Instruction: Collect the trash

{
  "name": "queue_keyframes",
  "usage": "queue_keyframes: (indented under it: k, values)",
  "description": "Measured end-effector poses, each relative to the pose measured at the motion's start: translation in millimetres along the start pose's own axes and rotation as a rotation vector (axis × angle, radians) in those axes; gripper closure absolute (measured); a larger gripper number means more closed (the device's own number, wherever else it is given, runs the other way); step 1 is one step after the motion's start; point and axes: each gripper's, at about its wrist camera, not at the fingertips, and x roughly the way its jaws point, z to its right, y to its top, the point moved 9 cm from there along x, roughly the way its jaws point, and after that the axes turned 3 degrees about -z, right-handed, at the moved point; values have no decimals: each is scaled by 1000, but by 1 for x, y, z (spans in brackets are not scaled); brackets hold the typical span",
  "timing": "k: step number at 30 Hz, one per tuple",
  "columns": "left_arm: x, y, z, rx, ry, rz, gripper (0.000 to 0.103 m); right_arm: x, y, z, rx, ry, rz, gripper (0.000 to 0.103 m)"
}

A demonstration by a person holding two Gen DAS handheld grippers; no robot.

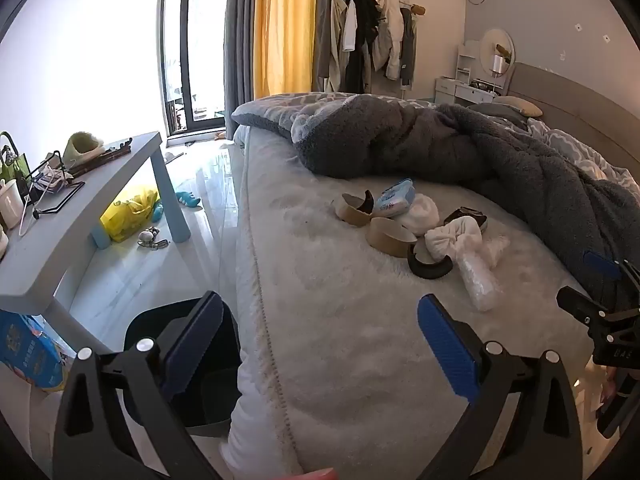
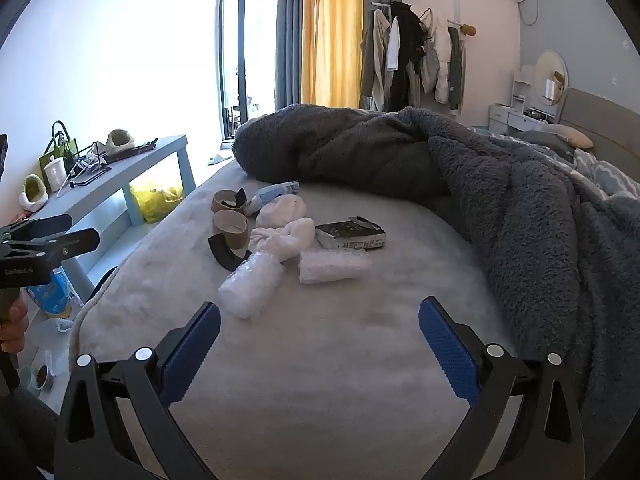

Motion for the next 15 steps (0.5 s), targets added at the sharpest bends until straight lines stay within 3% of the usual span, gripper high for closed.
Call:
queue_keyframes:
  k: [15]
  values:
    - [1,0,2,2,1,8,3,-3,7,3,-3,8,10,3]
